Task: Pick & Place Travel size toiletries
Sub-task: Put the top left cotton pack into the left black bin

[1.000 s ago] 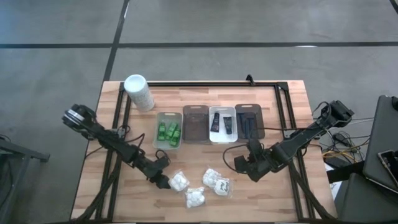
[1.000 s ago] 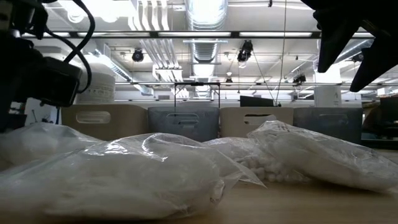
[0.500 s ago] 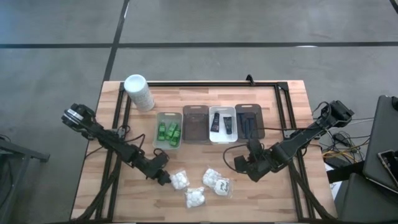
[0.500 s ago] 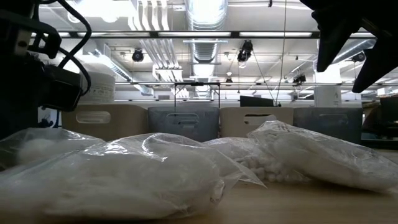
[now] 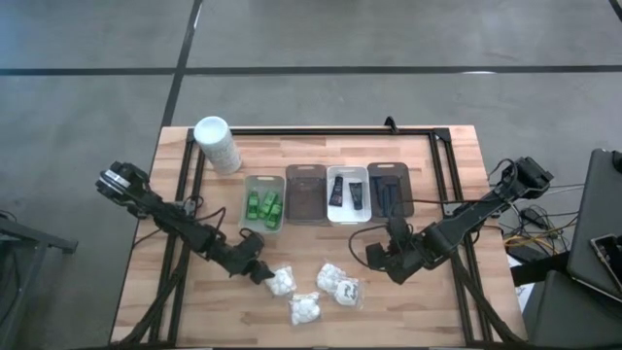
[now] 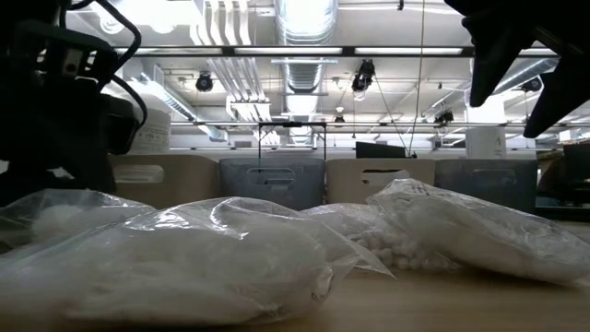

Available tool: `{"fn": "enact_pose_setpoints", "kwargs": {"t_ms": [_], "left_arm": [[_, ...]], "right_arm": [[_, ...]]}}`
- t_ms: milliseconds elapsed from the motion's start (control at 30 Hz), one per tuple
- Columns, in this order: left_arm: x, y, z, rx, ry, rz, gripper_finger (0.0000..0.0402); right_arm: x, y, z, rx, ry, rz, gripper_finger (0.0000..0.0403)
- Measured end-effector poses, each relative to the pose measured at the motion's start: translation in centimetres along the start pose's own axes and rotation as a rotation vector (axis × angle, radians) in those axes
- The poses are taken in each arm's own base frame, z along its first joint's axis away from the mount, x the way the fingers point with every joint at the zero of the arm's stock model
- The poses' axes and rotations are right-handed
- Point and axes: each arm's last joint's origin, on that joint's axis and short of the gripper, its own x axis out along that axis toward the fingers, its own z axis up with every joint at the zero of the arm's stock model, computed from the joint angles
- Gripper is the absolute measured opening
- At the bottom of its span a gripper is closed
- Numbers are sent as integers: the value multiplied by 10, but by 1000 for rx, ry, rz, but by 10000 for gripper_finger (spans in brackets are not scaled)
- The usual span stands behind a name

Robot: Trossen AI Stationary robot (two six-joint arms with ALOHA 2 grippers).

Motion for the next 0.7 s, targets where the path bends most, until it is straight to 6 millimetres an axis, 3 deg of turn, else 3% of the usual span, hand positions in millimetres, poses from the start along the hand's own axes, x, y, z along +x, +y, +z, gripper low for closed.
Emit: {"fn": "enact_pose_setpoints", "kwargs": {"t_ms": [233, 700], "left_arm": [[0, -1, -3, 41, 102, -25, 236], [0, -3, -1, 39, 46, -49, 139]], "right_arm": [[0, 0, 0, 0, -2, -2, 294], [1, -1, 0, 6, -3, -4, 316]]}}
